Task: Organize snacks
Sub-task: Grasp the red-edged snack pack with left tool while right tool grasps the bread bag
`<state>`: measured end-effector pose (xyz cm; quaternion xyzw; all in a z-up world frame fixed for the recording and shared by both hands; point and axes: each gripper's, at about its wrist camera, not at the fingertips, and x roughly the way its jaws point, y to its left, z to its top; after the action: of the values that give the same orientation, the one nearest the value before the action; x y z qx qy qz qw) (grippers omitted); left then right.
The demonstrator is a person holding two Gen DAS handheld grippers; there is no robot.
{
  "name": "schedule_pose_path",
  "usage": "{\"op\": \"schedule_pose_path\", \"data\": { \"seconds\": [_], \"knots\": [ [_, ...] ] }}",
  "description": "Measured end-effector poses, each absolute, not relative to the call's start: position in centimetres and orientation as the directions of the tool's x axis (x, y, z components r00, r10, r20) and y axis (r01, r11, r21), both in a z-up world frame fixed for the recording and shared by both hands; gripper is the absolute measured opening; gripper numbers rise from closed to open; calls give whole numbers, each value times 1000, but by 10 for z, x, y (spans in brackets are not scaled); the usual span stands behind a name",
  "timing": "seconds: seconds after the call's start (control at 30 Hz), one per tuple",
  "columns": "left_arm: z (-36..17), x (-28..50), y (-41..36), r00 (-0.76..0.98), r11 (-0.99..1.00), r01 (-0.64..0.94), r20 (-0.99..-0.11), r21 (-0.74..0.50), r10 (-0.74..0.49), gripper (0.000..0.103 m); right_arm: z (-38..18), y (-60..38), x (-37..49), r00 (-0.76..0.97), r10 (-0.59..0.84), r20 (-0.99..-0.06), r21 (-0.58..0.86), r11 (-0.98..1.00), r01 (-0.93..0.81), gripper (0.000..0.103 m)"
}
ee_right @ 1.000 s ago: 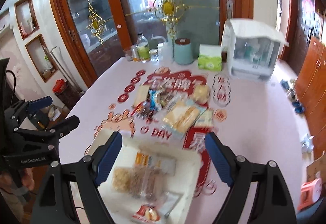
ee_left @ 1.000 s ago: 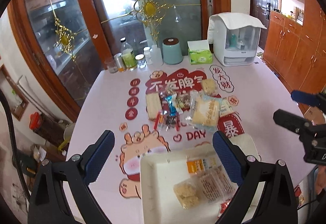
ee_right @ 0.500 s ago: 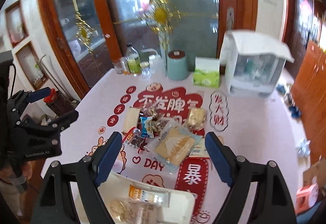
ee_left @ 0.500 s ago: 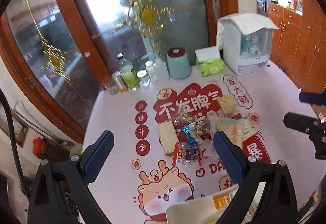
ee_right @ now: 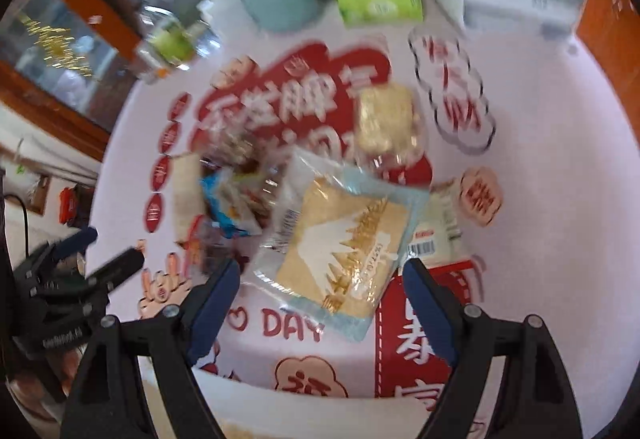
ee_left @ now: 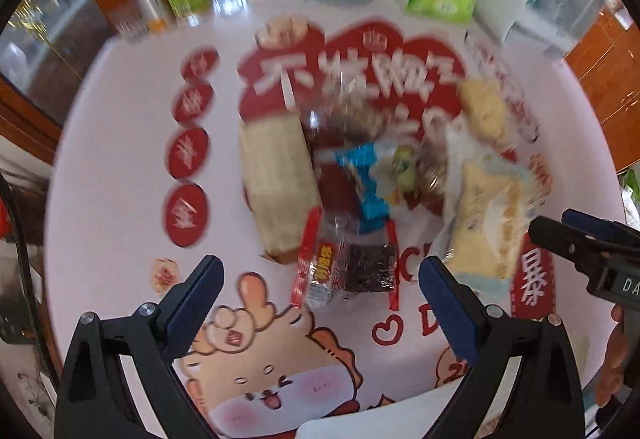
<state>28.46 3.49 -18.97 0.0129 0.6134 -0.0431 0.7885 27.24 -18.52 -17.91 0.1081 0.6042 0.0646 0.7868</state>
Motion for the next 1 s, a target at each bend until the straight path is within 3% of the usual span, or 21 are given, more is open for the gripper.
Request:
{"op": "schedule_pose_path", "data": {
  "seconds": [0.2,0.47,0.6,0.8,0.83,0.87,0.93,0.97,1.0],
  "knots": [
    [-241,298,34,150,995,50,-985,-81,-88,98,-225,-183,287,188,225,-956,244,966,90,84],
    [-263,302,24,106,995,74,-992,-62,-70,98,-241,-168,294,169,168,-971,184,979,84,86],
    [-269,304,17,97,995,81,-994,-50,-58,98,-251,-164,298,143,148,-979,161,983,88,91],
    [-275,307,5,114,994,102,-993,26,14,97,-266,-167,302,120,225,-967,241,961,137,102],
    [-275,307,4,117,994,106,-993,31,19,93,-266,-165,302,118,215,-969,230,964,131,102],
    [-275,306,2,123,993,112,-992,33,19,78,-267,-161,302,120,201,-972,215,969,119,102],
    [-273,302,-1,128,993,121,-992,-1,-16,59,-266,-156,303,131,194,-972,208,973,103,100],
    [-270,301,-4,137,991,135,-990,-3,-21,36,-263,-153,302,149,200,-969,214,973,87,91],
    [-267,300,-8,145,988,152,-989,-2,-24,31,-262,-153,302,149,211,-966,225,971,85,87]
  ]
}}
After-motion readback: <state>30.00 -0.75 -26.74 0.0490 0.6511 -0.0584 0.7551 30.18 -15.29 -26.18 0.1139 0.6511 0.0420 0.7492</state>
